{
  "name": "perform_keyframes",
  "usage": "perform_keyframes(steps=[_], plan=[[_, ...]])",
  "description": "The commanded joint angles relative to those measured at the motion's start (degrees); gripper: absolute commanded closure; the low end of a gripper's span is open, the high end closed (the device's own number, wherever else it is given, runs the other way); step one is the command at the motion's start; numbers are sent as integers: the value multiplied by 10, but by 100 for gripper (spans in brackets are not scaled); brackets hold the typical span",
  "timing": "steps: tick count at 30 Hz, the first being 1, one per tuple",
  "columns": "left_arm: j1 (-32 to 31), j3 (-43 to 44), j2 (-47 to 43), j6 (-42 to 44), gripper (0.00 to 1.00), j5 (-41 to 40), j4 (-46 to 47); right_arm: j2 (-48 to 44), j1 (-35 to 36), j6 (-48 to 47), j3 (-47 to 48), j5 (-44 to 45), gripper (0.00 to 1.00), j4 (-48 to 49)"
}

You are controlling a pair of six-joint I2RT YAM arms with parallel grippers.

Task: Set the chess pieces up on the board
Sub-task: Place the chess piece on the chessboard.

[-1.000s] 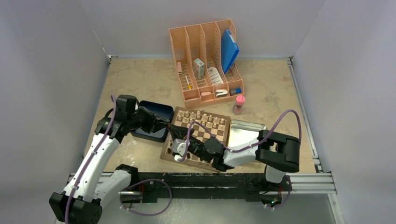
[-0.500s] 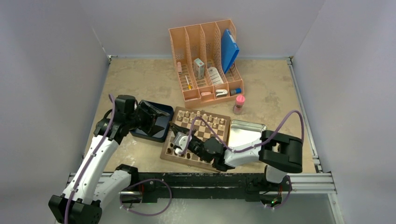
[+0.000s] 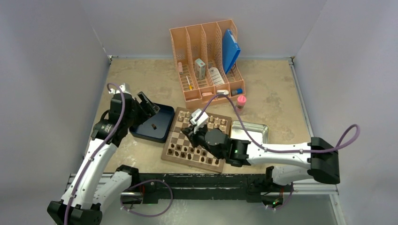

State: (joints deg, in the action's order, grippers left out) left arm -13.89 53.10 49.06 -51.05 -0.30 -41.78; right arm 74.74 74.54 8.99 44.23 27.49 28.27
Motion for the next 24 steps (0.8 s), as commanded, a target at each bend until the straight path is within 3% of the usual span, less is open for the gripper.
perform_keyframes(steps=[1, 6, 11, 24], plan=[[2, -30, -34, 198, 24, -40, 95, -45, -4, 199, 29, 35, 100, -247], [2, -86, -41, 297, 24, 29, 176, -77, -9, 289, 54, 25, 100, -379], [2, -77, -11, 303, 24, 103, 186, -86, -31, 410, 81, 24, 100, -494], [2, -96, -25, 325, 22, 114, 181, -143, -37, 528, 50, -27, 100, -597]])
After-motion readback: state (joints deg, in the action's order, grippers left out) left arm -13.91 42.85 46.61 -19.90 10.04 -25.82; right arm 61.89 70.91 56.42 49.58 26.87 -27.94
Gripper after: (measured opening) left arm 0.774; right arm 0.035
